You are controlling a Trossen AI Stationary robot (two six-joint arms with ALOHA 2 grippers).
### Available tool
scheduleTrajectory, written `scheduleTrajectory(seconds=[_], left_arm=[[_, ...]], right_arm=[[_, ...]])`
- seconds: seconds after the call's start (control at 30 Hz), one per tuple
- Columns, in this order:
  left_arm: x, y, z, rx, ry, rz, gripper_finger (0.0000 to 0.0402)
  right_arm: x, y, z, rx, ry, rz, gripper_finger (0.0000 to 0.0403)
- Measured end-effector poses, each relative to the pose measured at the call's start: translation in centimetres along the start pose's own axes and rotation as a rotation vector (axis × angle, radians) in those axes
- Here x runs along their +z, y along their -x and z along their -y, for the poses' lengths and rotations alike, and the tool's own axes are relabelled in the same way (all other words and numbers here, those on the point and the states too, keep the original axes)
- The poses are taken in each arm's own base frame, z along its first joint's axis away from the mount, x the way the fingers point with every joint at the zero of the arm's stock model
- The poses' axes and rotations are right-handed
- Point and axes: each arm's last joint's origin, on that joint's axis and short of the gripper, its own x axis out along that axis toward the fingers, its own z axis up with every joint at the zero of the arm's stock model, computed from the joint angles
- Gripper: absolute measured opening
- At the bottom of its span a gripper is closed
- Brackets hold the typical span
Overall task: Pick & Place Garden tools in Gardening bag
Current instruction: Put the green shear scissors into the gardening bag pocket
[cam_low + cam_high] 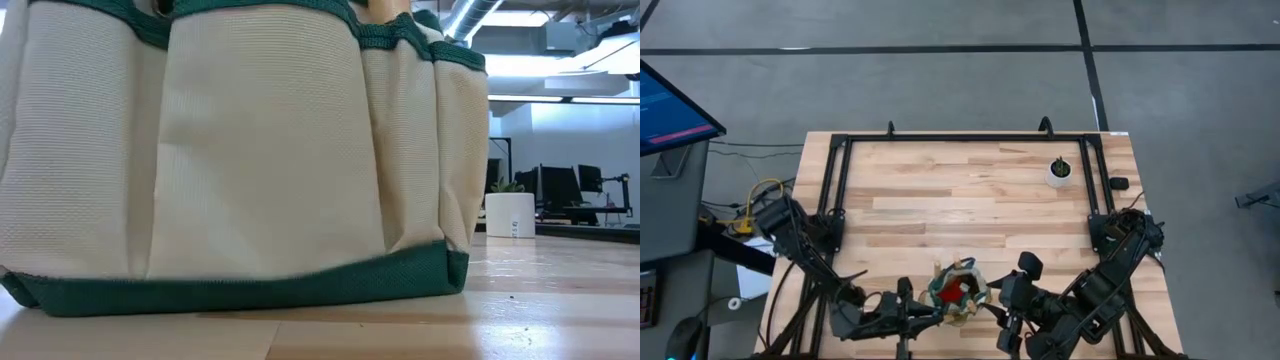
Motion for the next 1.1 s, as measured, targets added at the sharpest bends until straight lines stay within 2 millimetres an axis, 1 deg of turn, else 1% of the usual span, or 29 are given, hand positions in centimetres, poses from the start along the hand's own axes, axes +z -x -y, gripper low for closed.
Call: scheduleTrajectory(seconds=[0.2, 0.33, 0.4, 0.53, 0.6, 0.67, 0.77, 0.9, 0.97, 1.1], left_arm=[[-0.9, -0.7, -0.6, 0.024, -0.023, -0.008, 0.0033], [-0.6, -0.5, -0.4, 0.02, -0.002, -0.005, 0.0035], [0.4, 0.0, 0.0, 0.005, -0.014, 0.006, 0.0035], [3.3, 1.4, 0.9, -0.028, -0.044, 0.035, 0.0033], [4.3, 2.3, 1.2, -0.025, -0.075, 0.041, 0.0033], [4.8, 3.1, 1.5, -0.008, -0.103, 0.043, 0.0033], [4.4, 3.9, 1.6, -0.014, -0.126, 0.029, 0.0033], [2.6, 5.1, 0.3, -0.028, -0.076, -0.01, 0.0033], [2.1, 5.6, -0.3, -0.028, -0.064, -0.013, 0.0033], [1.9, 5.5, -1.0, -0.064, -0.039, 0.0, 0.0033]], right_arm=[[0.0, 0.0, 0.0, 0.001, -0.001, -0.001, 0.0179], [0.0, 0.0, 0.0, 0.002, -0.001, -0.001, 0.0179], [0.0, 0.0, 0.0, 0.002, -0.001, -0.001, 0.0179], [0.0, 0.0, 0.0, 0.002, -0.001, -0.001, 0.0179], [0.0, 0.0, 0.0, 0.002, -0.001, -0.001, 0.0179], [0.0, 0.0, 0.0, 0.002, -0.001, -0.001, 0.0179], [0.0, 0.0, 0.0, 0.002, -0.001, -0.001, 0.0179], [0.0, 0.0, 0.0, 0.002, -0.002, -0.001, 0.0179], [0.0, 0.0, 0.0, 0.002, -0.001, -0.001, 0.0179], [0.0, 0.0, 0.0, 0.003, -0.002, -0.002, 0.0179]])
